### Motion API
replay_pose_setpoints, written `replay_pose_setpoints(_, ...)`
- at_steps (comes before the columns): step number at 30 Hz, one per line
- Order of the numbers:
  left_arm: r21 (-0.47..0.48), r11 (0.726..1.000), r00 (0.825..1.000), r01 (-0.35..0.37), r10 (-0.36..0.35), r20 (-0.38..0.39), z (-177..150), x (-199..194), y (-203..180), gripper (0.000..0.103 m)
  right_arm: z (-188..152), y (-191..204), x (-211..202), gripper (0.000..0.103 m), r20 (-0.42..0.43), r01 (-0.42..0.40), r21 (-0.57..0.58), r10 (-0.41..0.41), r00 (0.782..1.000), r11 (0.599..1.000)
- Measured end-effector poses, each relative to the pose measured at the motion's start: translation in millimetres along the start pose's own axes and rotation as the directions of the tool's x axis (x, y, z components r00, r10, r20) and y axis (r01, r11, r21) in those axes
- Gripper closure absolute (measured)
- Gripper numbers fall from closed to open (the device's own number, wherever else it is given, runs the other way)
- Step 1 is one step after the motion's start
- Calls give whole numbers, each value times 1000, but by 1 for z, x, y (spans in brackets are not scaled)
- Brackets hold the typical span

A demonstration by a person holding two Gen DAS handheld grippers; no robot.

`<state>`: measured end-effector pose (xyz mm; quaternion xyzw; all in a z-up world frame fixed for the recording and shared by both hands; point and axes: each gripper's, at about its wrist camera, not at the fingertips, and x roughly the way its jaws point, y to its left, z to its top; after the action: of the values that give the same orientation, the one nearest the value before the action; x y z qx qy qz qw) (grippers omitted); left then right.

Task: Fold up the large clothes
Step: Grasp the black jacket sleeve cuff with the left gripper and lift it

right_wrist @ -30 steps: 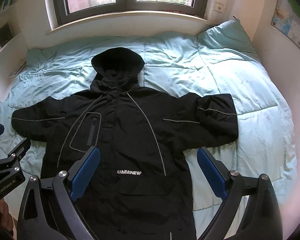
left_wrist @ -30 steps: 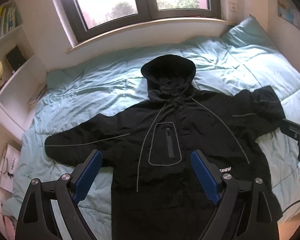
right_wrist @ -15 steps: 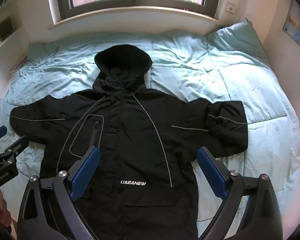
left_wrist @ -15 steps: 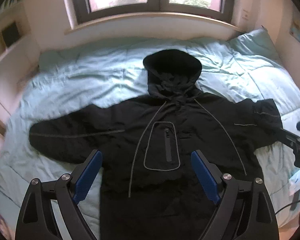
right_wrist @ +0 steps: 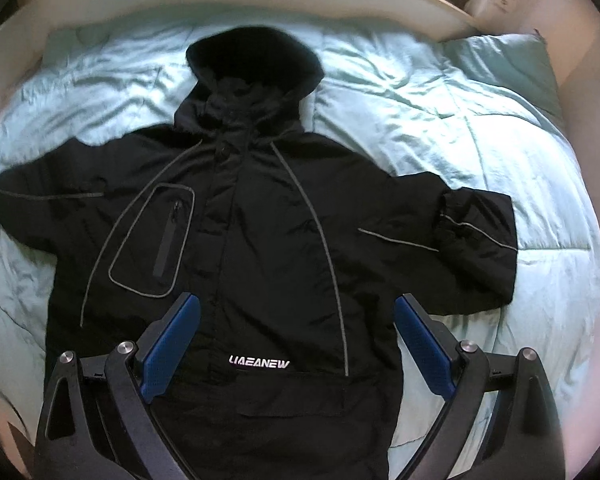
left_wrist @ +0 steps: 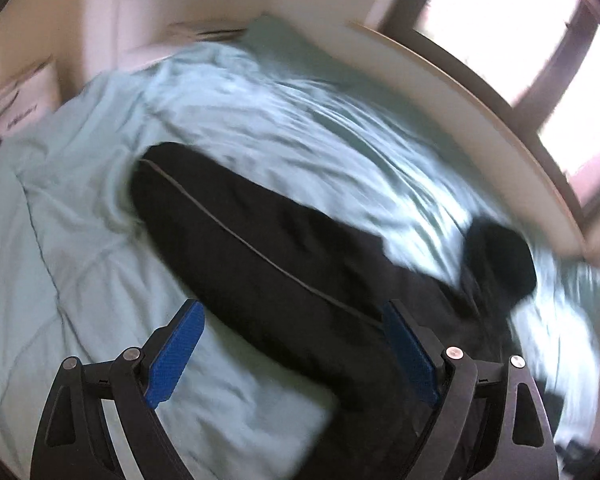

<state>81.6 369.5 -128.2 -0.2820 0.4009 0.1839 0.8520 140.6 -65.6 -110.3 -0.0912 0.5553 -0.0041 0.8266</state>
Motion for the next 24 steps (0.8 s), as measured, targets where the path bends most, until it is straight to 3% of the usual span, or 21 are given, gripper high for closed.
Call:
replay_pose_setpoints(3,-134,990,999,43,-44,-1,34,33,62,12,7,17,14,5,-29,3,-38,-4,1000,999)
replay_pose_setpoints(8,-234,972,1000,-20,15,-23,66,94,121,13,17,50,37,5,-65,13,-128,-21,998,992)
replay_pose_setpoints(12,-282,957,997,-62,46,-65,77,136,145,13,21,70,55,5,-91,12,-184,-29,995,983)
replay_pose_setpoints(17,-270,955,990,-122,96,-108,84,172,152,13,20,82,75,5,-136,4,-217,-35,990,976)
replay_pose_setpoints(19,-279,953,989,-119,90,-113,85,181,156,19,19,84,80,5,-149,0,-219,-34,988,976)
replay_pose_setpoints(21,-272,956,989,-114,85,-117,87,186,155,43,19,85,83,5,-154,3,-225,-39,987,974)
replay_pose_setpoints(24,-213,971,992,-113,97,-86,90,181,143,68,18,84,83,5,-160,-2,-220,-34,987,975)
